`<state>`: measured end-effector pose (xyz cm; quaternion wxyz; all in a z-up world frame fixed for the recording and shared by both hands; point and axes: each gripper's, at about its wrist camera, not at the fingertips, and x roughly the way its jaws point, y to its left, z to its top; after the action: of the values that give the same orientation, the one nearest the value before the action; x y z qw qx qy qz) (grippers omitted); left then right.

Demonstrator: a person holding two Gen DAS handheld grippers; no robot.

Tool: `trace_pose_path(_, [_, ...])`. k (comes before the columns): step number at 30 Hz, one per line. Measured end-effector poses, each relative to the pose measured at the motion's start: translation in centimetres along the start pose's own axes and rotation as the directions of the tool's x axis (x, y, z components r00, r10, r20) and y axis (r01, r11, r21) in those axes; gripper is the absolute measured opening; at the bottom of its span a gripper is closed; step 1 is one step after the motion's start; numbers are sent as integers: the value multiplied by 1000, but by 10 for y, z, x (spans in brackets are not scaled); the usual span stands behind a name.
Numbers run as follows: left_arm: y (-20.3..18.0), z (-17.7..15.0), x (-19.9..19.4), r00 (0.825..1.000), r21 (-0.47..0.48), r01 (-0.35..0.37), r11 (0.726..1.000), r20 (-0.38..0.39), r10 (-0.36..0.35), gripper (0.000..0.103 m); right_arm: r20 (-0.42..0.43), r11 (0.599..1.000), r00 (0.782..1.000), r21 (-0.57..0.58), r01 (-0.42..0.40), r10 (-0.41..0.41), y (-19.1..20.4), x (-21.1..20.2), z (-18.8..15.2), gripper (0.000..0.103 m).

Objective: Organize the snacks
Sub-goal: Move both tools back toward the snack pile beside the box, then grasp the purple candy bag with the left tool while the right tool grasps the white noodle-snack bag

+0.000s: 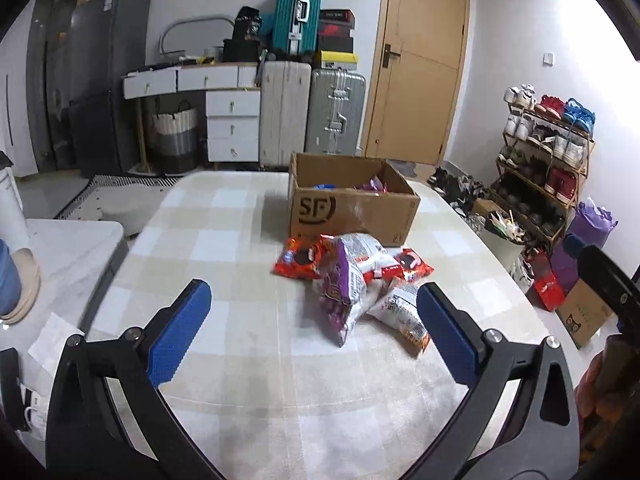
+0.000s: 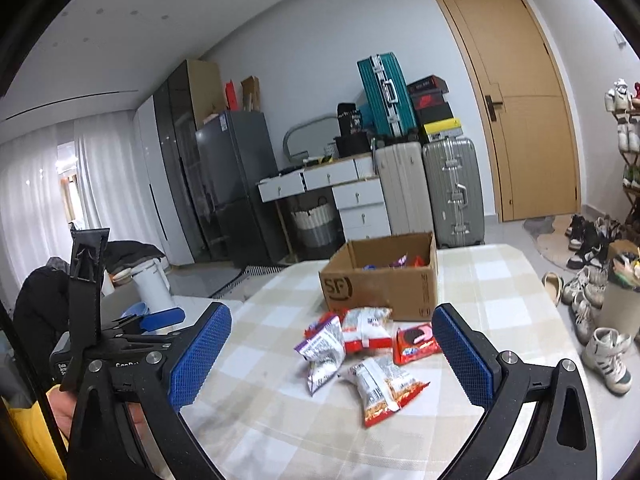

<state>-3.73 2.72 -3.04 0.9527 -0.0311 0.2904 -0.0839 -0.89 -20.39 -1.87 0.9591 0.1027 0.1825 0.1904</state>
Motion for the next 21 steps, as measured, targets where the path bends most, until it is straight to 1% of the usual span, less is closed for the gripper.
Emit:
trace_pose_path(8, [-6, 1, 72, 996, 8, 8, 1000, -87, -8, 103, -109, 1000, 994, 17, 5, -3, -19, 43, -18, 102])
trace_pose_path(12, [-7, -3, 105, 991, 16, 11, 1000, -137, -9, 103, -178, 1000, 984, 31, 6, -1, -32, 67, -28, 102])
trace_pose_path(17, [-6, -4, 147, 982, 20, 16, 1000, -191, -12, 103, -277, 1000, 961, 27, 1, 7, -44, 105, -37, 102])
trace_pose_path(18, [-6, -4, 153, 980, 22, 16, 1000, -197, -12, 103, -296, 1000, 955, 29, -4, 13, -46, 114, -38, 100])
trace_pose_path(20, [-7, -4, 171, 975, 24, 21, 999, -220, -15, 103, -344, 999, 939, 30, -16, 25, -50, 135, -43, 94])
trace_pose_path(21, [-7, -5, 178, 973, 23, 22, 999, -231, -16, 103, -375, 999, 927, 31, -21, 31, -53, 147, -47, 87])
